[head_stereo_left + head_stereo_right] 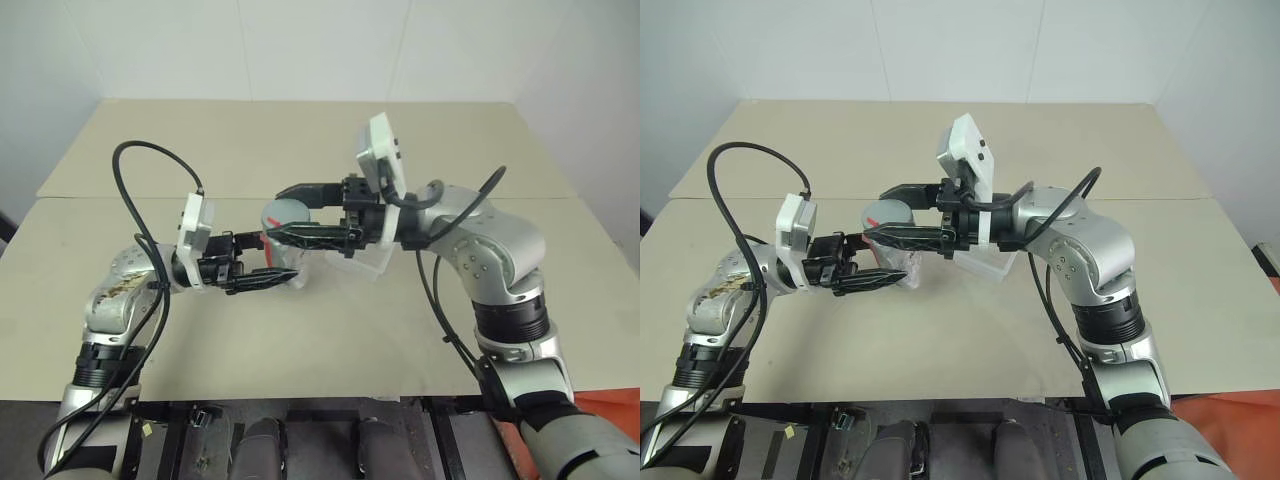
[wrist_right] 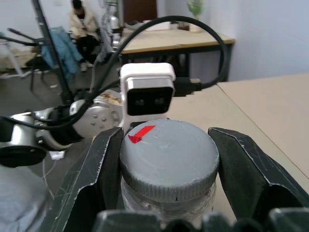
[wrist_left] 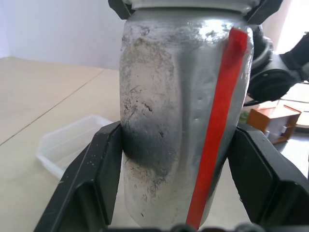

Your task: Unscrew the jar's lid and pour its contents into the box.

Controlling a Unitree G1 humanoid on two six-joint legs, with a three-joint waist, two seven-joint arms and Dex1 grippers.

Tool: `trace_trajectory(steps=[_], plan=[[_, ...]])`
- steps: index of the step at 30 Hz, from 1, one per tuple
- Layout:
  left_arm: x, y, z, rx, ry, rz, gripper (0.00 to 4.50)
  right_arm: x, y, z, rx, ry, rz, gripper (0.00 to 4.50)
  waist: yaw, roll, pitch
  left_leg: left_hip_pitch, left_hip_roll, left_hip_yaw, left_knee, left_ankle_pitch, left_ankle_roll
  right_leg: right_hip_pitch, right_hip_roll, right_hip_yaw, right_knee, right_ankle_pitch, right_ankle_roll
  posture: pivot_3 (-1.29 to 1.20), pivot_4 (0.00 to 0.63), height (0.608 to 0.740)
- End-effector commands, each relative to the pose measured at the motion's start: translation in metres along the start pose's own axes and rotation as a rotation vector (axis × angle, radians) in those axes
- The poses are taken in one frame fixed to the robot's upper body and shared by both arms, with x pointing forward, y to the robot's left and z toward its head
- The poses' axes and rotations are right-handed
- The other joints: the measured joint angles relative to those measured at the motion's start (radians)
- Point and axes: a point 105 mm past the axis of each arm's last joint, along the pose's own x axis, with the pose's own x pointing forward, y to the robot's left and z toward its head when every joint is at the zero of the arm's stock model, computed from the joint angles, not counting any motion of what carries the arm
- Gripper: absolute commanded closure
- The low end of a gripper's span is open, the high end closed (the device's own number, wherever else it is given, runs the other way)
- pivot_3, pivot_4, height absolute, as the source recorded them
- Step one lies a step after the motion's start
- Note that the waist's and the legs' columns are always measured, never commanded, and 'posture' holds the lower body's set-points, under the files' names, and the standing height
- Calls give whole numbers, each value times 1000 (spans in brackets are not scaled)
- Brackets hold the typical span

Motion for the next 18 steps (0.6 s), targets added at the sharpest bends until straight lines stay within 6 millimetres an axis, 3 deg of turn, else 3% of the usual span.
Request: trace_trajectory(steps=[1,18], plan=[[-1,-13,-7,-40,36,-71,1549,-8,5,36,-146,-115,37,1739,0,0,0,0,0,0,0,0,0,0,0,0,0,0,0,0,150,740],[4,-31,-12,-41,56,-152,1549,-15,-6,41,-211,-195,2,1739,0,0,0,0,0,0,0,0,0,0,0,0,0,0,0,0,150,740]])
